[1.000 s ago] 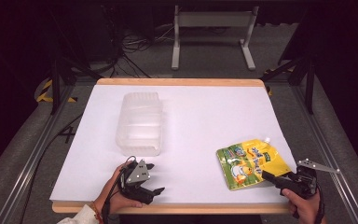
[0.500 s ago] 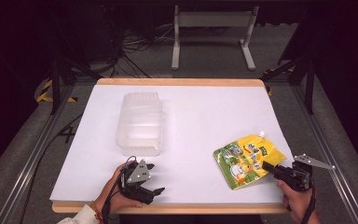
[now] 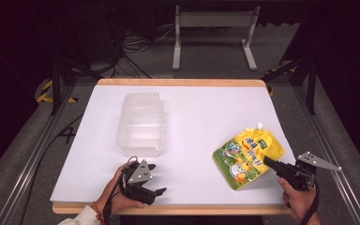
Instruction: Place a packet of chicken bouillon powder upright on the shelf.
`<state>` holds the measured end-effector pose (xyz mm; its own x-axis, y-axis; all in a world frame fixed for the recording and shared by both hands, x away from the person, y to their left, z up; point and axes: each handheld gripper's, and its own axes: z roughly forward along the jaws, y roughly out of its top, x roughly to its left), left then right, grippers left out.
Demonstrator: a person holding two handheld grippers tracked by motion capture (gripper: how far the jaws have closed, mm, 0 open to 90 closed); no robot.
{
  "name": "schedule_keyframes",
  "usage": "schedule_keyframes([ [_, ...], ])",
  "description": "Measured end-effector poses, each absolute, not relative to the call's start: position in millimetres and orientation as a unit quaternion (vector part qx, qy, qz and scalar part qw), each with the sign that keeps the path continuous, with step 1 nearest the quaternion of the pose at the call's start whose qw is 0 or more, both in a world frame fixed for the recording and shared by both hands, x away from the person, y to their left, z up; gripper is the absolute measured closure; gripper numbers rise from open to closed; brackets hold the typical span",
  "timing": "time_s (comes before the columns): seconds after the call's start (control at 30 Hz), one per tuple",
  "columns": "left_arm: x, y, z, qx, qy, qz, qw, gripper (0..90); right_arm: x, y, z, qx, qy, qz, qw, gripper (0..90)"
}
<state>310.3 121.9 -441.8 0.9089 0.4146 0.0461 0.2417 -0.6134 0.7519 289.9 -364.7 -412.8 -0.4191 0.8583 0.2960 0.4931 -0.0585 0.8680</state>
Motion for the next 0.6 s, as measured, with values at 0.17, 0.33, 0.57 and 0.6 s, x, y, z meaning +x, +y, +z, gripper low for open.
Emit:
schedule_keyframes([
  [0.17, 310.4, 119.0, -441.4, 0.892, 0.180, 0.109, 0.399, 15.4, 288.0, -355.3, -399.9, 0.476, 0.676, 0.530, 0.189, 90.0],
  [0.33, 311.2, 116.7, -440.1, 0.892, 0.177, 0.108, 0.402, 15.4, 286.3, -342.5, -387.4, 0.442, 0.690, 0.538, 0.197, 90.0],
  [0.57, 314.8, 103.0, -433.6, 0.886, 0.173, 0.104, 0.417, 14.7, 282.8, -324.9, -373.8, 0.402, 0.708, 0.543, 0.205, 90.0],
  [0.6, 315.6, 101.1, -432.8, 0.887, 0.171, 0.103, 0.417, 14.7, 281.8, -322.3, -371.6, 0.396, 0.709, 0.545, 0.205, 90.0],
])
